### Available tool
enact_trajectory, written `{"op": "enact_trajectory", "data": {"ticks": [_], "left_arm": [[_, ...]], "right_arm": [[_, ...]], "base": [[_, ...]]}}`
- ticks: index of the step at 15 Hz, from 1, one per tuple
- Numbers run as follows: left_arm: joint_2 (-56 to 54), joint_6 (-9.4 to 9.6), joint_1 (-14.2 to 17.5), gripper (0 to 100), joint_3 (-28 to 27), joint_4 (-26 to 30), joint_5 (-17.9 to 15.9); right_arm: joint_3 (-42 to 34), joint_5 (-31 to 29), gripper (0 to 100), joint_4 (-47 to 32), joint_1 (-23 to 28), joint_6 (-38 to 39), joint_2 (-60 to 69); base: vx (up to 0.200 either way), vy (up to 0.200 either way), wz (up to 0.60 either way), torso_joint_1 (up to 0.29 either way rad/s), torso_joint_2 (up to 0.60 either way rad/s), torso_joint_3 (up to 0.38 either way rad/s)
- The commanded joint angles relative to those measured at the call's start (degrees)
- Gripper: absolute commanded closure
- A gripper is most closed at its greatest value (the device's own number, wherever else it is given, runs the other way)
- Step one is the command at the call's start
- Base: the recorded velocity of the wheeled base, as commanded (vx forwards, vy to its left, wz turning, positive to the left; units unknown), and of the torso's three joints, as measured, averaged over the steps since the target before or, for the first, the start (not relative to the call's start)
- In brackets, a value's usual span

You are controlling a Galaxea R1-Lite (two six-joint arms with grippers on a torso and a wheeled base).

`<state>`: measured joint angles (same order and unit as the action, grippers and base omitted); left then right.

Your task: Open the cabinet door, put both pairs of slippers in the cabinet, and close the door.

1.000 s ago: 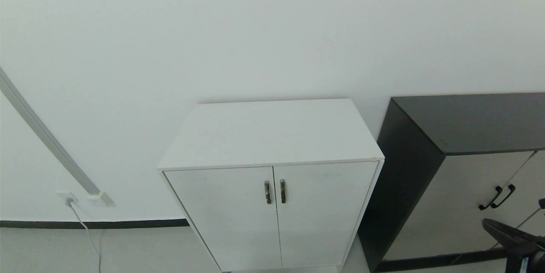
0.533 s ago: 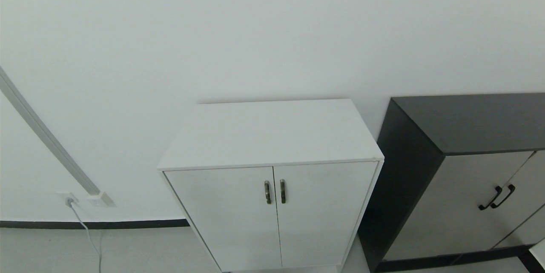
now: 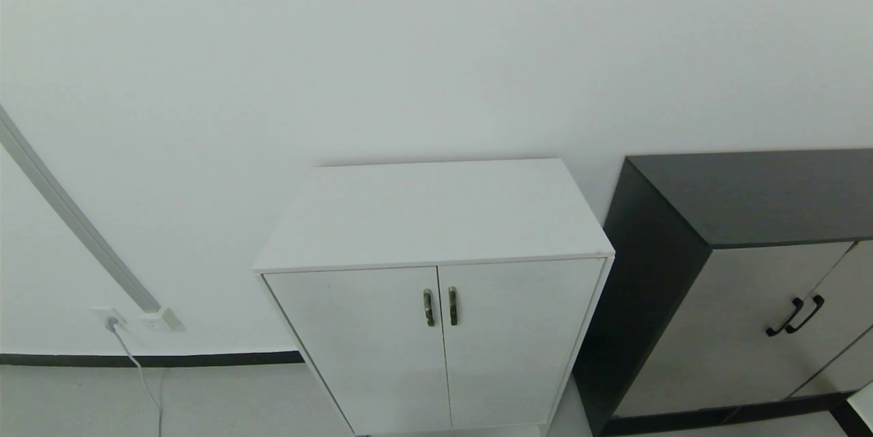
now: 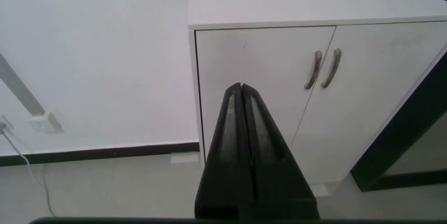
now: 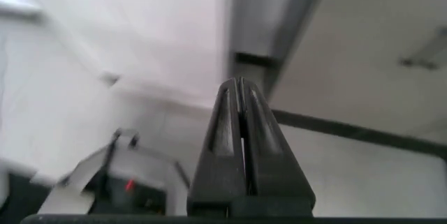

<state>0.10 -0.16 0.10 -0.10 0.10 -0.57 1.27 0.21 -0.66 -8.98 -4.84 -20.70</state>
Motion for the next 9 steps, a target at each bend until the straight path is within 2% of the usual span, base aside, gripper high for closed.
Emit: {"op": "enact_trajectory", "data": {"ticks": [1,2,5,9], "left_arm": [[-0.01,-0.02,-0.01,100,0.01,-0.01,0.05],[-0.01,-0.02,-0.01,100,0.01,-0.01,-0.04],[-0.01,-0.11,-0.01,100,0.01,-0.01,0.13],[-0.01,-0.11,-0.01,100,0.01,-0.01,0.13]], "right_arm": [[0.05,-0.12,100,0.04,10.04,-0.17,5.85],[-0.13,0.94,100,0.04,11.8,-0.08,8.57],[-1.27,3.13,100,0.39,11.71,0.01,16.31],[-1.27,3.92,100,0.57,8.28,4.84,19.03]], "base": [[0.0,0.0,0.0,0.0,0.0,0.0],[0.0,0.0,0.0,0.0,0.0,0.0],[0.0,0.0,0.0,0.0,0.0,0.0],[0.0,0.0,0.0,0.0,0.0,0.0]]}}
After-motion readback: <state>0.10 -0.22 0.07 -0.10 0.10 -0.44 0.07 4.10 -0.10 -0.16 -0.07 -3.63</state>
